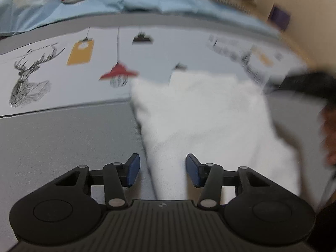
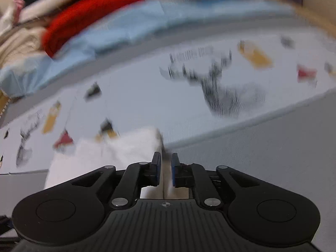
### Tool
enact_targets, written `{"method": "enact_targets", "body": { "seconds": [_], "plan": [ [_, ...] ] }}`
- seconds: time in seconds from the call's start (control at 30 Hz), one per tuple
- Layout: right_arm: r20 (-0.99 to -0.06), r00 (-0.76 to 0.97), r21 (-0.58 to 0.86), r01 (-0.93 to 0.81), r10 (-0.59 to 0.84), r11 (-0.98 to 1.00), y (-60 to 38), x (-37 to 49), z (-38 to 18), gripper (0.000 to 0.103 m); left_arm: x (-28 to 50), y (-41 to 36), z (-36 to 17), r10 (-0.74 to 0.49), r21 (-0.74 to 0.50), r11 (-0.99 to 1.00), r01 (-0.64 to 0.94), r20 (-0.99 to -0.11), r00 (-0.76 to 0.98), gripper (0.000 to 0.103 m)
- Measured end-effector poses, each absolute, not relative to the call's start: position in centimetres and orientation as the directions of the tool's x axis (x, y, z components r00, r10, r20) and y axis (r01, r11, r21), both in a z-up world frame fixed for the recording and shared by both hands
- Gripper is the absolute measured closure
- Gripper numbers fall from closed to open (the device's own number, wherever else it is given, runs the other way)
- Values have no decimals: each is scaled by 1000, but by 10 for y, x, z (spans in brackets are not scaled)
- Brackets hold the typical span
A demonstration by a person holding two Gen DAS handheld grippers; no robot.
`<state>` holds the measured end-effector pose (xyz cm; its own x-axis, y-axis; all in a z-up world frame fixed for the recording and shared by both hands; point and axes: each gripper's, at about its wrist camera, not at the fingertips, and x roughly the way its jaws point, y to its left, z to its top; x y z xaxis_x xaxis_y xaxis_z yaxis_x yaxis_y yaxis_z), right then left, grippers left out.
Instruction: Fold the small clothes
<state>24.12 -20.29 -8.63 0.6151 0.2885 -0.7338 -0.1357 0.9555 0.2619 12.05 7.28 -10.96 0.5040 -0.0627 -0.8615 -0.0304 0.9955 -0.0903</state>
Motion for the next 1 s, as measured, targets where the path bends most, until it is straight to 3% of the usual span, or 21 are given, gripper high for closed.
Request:
{"method": "enact_targets", "body": {
  "seconds": [0.1, 0.13, 0.17, 0.27, 0.33, 0.43, 0.53, 0.6, 0.67, 0.83, 1.0],
  "plan": [
    [-679, 615, 285, -284, 402, 916, -197, 223, -69, 79, 115, 79, -120, -5, -39, 997, -67, -892, 452, 46],
    [-704, 562, 294, -327, 435, 898, -193, 219, -73, 72, 112, 81, -116, -3, -42, 996, -75, -887, 463, 47],
    [-756, 488, 284, -355, 436, 891, -189, 216, -83, 71, 106, 80, -109, 6, -31, 997, -68, -873, 487, 49],
    [-885, 362, 154, -365, 292, 918, -183, 205, -115, 71, 85, 69, -89, -47, -43, 999, 22, -813, 581, 49],
    [-892, 373, 114, -357, 253, 927, -191, 199, -118, 67, 78, 62, -102, -76, -35, 995, 89, -856, 512, 48],
    [-898, 423, -8, -294, 123, 956, -207, 189, -114, 65, 66, 66, -125, -6, 22, 998, 64, -915, 403, 31],
    [-859, 497, 27, -197, 124, 980, -231, 166, -90, 64, 47, 66, -89, 19, 27, 1000, 9, -864, 502, 36],
    [-800, 573, 89, -184, 180, 979, -242, 142, -64, 51, 28, 60, -63, 26, 36, 999, 6, -815, 579, 31],
    [-743, 634, 103, -210, 216, 972, -243, 112, -42, 39, 8, 52, -40, 43, 51, 999, -6, -772, 634, 19],
    [-663, 681, 135, -300, 311, 944, -236, 48, -5, 17, -42, 26, 7, 61, 40, 998, -46, -677, 734, 16],
    [-648, 695, 112, -317, 311, 942, -232, 1, 9, 12, -76, 8, 20, 80, -36, 989, -140, -672, 736, 15]
  ]
}}
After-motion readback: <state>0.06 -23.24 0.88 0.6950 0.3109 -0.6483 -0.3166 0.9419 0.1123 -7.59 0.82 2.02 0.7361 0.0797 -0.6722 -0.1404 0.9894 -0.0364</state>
